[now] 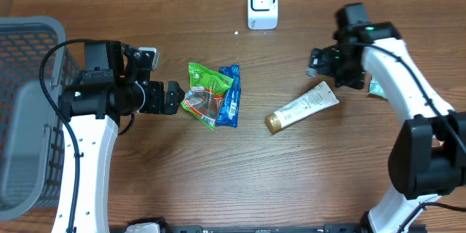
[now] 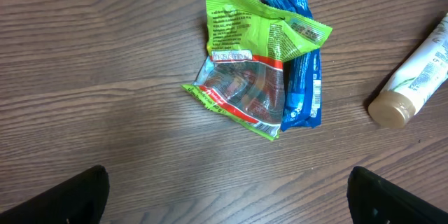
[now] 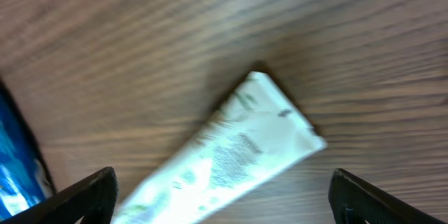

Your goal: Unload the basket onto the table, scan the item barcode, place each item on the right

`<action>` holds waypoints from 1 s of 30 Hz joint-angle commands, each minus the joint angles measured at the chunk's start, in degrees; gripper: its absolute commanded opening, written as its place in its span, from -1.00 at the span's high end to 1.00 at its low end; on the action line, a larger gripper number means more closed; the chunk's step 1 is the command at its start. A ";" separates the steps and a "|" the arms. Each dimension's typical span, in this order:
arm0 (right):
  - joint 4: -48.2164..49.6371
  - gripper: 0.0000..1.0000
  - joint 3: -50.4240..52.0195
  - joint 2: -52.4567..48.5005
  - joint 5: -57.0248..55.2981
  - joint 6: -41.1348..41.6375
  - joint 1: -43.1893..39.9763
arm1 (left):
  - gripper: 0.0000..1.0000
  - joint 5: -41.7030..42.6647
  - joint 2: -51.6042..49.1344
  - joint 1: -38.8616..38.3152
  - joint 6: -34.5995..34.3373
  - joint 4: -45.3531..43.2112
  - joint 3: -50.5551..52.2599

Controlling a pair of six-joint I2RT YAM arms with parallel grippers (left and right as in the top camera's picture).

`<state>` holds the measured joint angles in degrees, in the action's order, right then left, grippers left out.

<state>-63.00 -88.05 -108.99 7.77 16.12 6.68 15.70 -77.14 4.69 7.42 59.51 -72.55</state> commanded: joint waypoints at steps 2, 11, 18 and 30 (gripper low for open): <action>-1.95 -0.78 3.17 -0.87 8.20 -7.91 -0.04 | -0.99 0.66 -0.04 -0.22 -0.81 -0.20 0.04; -4.48 -0.39 8.85 -1.09 11.52 -5.38 3.19 | -0.99 0.66 -0.04 -0.22 -0.81 -0.20 0.04; -1.86 -0.35 15.61 -1.09 12.96 1.09 6.29 | -0.99 0.66 -0.04 -0.22 -0.81 -0.20 0.04; 7.54 -0.22 17.99 -1.14 6.40 2.75 18.91 | -0.99 0.63 -0.04 -0.22 -0.81 -0.20 0.04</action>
<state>-57.98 -69.93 -109.69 18.35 17.58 23.90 15.70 -77.14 4.69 7.42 59.51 -72.55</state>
